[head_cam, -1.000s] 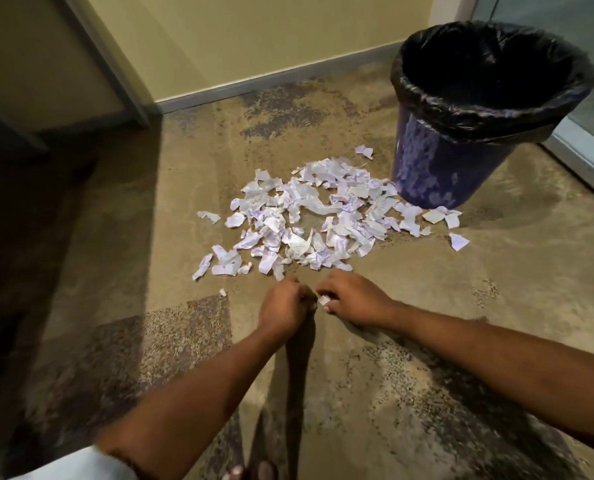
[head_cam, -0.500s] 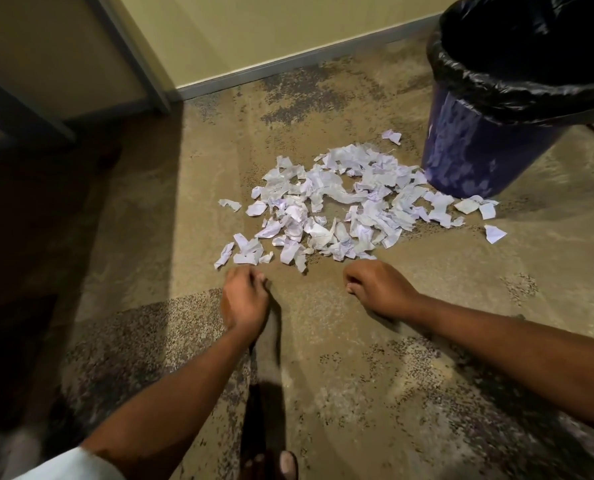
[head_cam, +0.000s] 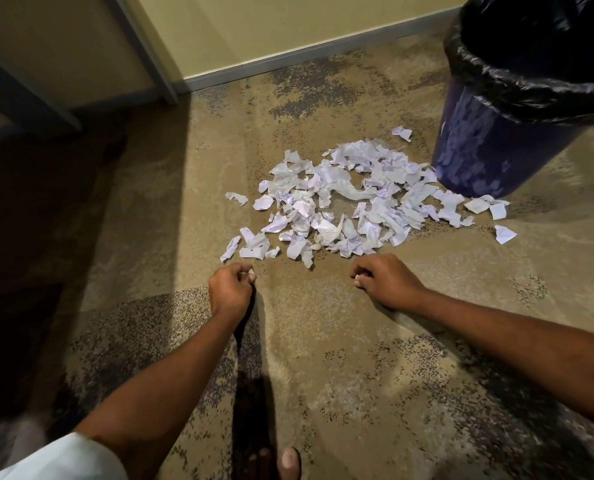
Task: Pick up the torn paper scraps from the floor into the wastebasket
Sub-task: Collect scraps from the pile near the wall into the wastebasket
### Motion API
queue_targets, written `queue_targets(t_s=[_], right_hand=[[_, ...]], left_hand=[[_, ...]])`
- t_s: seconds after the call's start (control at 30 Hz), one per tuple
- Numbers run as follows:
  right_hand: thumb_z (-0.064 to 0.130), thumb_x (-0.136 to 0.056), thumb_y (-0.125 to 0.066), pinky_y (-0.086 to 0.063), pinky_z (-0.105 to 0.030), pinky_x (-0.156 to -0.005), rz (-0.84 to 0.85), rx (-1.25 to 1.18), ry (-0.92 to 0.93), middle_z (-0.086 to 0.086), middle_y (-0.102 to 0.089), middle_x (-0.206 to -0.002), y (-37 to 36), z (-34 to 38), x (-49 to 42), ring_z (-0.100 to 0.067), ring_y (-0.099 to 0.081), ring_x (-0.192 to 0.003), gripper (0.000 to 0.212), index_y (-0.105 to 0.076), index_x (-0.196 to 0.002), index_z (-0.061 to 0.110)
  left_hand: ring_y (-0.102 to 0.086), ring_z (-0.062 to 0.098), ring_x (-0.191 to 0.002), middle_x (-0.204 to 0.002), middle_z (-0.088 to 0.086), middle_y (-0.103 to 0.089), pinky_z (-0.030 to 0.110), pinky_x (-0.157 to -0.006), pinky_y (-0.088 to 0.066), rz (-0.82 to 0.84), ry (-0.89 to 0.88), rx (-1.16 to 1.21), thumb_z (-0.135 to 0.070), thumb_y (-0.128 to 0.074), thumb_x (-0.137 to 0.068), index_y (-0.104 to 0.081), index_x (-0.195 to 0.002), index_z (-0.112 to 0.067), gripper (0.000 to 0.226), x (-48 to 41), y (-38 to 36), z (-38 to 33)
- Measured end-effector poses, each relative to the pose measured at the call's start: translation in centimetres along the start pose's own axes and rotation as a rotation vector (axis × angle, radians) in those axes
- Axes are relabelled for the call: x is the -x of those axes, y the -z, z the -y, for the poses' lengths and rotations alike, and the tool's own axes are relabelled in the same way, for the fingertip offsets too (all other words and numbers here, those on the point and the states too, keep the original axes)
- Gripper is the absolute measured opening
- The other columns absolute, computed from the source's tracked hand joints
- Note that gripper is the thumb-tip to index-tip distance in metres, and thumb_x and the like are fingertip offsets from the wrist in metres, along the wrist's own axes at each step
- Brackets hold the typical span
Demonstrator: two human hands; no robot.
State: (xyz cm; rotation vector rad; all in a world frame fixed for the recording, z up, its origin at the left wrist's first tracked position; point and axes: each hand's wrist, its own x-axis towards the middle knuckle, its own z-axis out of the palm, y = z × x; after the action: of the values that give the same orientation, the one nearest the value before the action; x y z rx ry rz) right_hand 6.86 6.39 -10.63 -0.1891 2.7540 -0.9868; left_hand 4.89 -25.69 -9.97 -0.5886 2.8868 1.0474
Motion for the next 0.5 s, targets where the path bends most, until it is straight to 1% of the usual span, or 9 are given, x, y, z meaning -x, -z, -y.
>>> queue_targets(t_s=[0.1, 0.17, 0.2, 0.27, 0.37, 0.4, 0.43, 0.47, 0.5], right_hand=[[0.01, -0.091, -0.076, -0.062, -0.039, -0.076, 0.004, -0.026, -0.01, 0.008, -0.074, -0.087, 0.2, -0.1, 0.1, -0.007, -0.07, -0.079, 0.011, -0.079, -0.097, 0.019], [0.009, -0.092, -0.075, -0.062, -0.039, -0.075, -0.002, -0.036, -0.02, 0.01, -0.073, -0.086, 0.4, -0.1, 0.3, -0.005, -0.069, -0.078, 0.011, -0.078, -0.096, 0.019], [0.009, -0.094, -0.073, -0.062, -0.039, -0.075, -0.014, -0.036, -0.027, 0.01, -0.072, -0.086, 0.5, 0.0, 0.4, -0.006, -0.068, -0.078, 0.011, -0.078, -0.097, 0.019], [0.012, -0.097, -0.071, -0.061, -0.038, -0.074, -0.062, -0.012, -0.049, 0.008, -0.07, -0.091, 0.6, 0.1, 0.5, -0.01, -0.068, -0.081, 0.01, -0.076, -0.1, 0.019], [0.021, -0.099, -0.072, -0.06, -0.038, -0.074, -0.152, 0.116, -0.065, 0.006, -0.068, -0.099, 0.8, 0.1, 0.3, -0.014, -0.064, -0.084, 0.003, -0.073, -0.102, 0.022], [0.023, -0.098, -0.073, -0.06, -0.039, -0.074, -0.175, 0.146, -0.063, 0.005, -0.067, -0.1, 0.9, 0.1, 0.1, -0.014, -0.063, -0.085, 0.002, -0.073, -0.1, 0.022], [0.024, -0.097, -0.075, -0.06, -0.038, -0.074, -0.196, 0.164, -0.058, 0.004, -0.066, -0.101, 0.9, 0.0, 0.0, -0.014, -0.062, -0.086, 0.003, -0.073, -0.097, 0.022], [0.024, -0.095, -0.077, -0.06, -0.036, -0.074, -0.213, 0.179, -0.053, 0.004, -0.063, -0.106, 0.9, 0.0, -0.2, -0.015, -0.061, -0.09, 0.004, -0.073, -0.096, 0.022], [0.023, -0.094, -0.078, -0.06, -0.034, -0.074, -0.227, 0.197, -0.047, 0.002, -0.061, -0.115, 0.9, 0.1, -0.3, -0.016, -0.061, -0.096, 0.005, -0.073, -0.095, 0.021]], left_hand=[[-0.064, 0.01, -0.087, -0.1, -0.003, -0.076, 0.021, -0.08, -0.047, 0.007, -0.02, -0.026, -0.006, -0.077, -0.094, -0.082, -0.102, -0.018, 0.015, -0.4, 0.0, -0.1], [-0.067, 0.015, -0.084, -0.089, -0.007, -0.073, 0.024, -0.074, -0.047, 0.026, -0.032, -0.05, -0.003, -0.075, -0.093, -0.078, -0.087, -0.019, 0.018, -0.7, 0.0, 0.0], [-0.068, 0.016, -0.084, -0.086, -0.007, -0.072, 0.026, -0.073, -0.049, 0.038, -0.03, -0.058, -0.002, -0.073, -0.092, -0.074, -0.082, -0.019, 0.02, -0.8, 0.0, 0.1], [-0.067, 0.014, -0.082, -0.084, -0.006, -0.072, 0.027, -0.072, -0.051, 0.05, -0.032, -0.072, -0.003, -0.072, -0.092, -0.07, -0.078, -0.019, 0.021, -0.7, 0.1, 0.0], [-0.063, 0.005, -0.077, -0.081, -0.007, -0.069, 0.025, -0.065, -0.05, 0.061, -0.057, -0.048, 0.001, -0.07, -0.092, -0.066, -0.076, -0.017, 0.024, -0.2, -0.1, -0.8], [-0.062, 0.005, -0.079, -0.083, -0.008, -0.067, 0.025, -0.065, -0.05, 0.066, -0.071, -0.049, 0.0, -0.07, -0.093, -0.066, -0.077, -0.016, 0.023, 0.2, -0.2, -1.3], [-0.061, 0.006, -0.082, -0.089, -0.007, -0.066, 0.023, -0.067, -0.049, 0.077, -0.085, -0.056, -0.002, -0.071, -0.094, -0.066, -0.08, -0.015, 0.02, 0.6, -0.4, -2.1], [-0.058, 0.006, -0.087, -0.1, -0.006, -0.064, 0.021, -0.07, -0.048, 0.092, -0.104, -0.055, -0.007, -0.072, -0.095, -0.066, -0.084, -0.015, 0.015, 0.9, -0.6, -2.9], [-0.055, 0.006, -0.096, -0.116, -0.005, -0.061, 0.018, -0.076, -0.047, 0.108, -0.138, -0.045, -0.01, -0.073, -0.095, -0.066, -0.087, -0.015, 0.011, 1.2, -0.9, -3.8]])
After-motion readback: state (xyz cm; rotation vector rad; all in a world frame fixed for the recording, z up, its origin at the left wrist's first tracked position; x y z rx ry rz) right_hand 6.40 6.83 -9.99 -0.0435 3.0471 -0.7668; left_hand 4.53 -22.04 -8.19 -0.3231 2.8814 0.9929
